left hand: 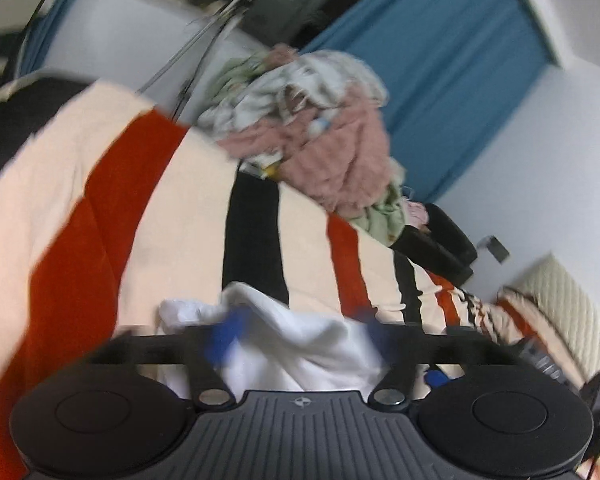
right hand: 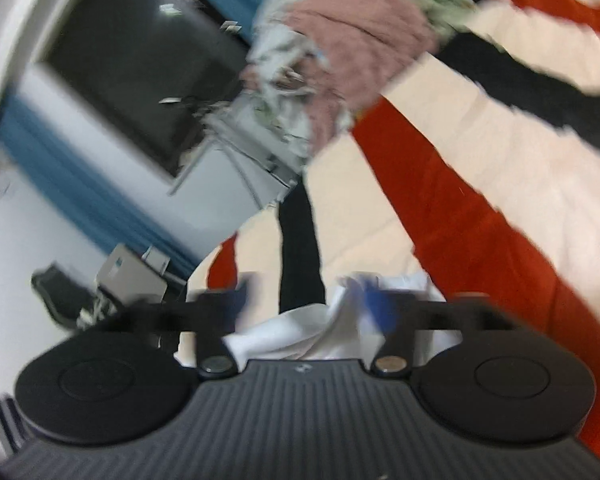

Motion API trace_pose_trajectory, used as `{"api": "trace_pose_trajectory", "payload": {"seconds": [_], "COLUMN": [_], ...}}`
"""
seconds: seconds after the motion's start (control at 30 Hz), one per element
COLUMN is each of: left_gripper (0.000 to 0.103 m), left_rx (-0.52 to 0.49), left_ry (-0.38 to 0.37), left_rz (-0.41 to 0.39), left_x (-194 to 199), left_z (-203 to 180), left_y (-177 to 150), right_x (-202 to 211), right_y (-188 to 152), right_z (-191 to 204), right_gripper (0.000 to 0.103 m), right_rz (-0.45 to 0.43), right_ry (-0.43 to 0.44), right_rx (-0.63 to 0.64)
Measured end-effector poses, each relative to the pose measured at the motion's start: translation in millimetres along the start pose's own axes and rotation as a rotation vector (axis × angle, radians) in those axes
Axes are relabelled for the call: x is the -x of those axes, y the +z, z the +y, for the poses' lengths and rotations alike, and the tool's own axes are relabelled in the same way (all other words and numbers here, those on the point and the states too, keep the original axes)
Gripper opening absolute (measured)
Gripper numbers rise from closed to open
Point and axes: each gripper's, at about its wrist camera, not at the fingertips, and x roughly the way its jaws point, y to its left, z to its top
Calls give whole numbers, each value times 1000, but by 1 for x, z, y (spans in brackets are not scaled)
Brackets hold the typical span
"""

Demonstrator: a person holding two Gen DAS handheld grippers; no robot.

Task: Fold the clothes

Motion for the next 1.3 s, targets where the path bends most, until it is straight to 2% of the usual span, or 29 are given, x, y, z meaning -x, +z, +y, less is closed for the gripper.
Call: {"api": "trace_pose_trajectory", "payload": {"seconds": [0.07,0.2,0.27,0.33,0.37,0.4,0.5,0.7,0.77,0.87,0.97,1.13,1.2,1.3], "left_gripper": [93,93,91,88,87,87,87,87,88,88,88,88,89,90], "left_rx": [-86,-211,-211,-201,-203,-215,-242,-270,-288,-306,-289,-180,-132,-7], "left_ry": [11,72,125,174,199,221,250,236,231,263,274,240,217,150], "left_rz": [-27,-29,-2,57,85,106,120,82,70,83,103,113,114,128], "left_x": [7,0,-12,-27,-34,-38,-42,-10,2,10,15,43,58,79], "left_z": [-6,-14,-10,-3,0,2,5,-5,-13,-21,-19,-15,-15,-10], "left_y": [-9,-27,-36,-45,-51,-56,-67,-69,-72,-83,-94,-93,-94,-100], "right_x": [8,-1,-10,-22,-29,-35,-37,-10,1,7,11,37,51,70], "right_y": [-5,-20,-29,-44,-51,-58,-78,-69,-70,-84,-103,-101,-95,-88], "right_z": [7,20,27,19,15,10,0,15,23,27,16,21,19,5], "right_gripper": [88,86,72,66,53,49,48,49,50,49,48,49,51,64], "right_rz": [-34,-13,8,61,88,113,123,89,50,67,97,81,87,111], "right_ry": [20,-30,-66,-96,-111,-126,-145,-158,-159,-184,-204,-214,-185,-110], "right_rx": [93,285,390,421,437,451,473,456,480,533,500,430,355,160]}}
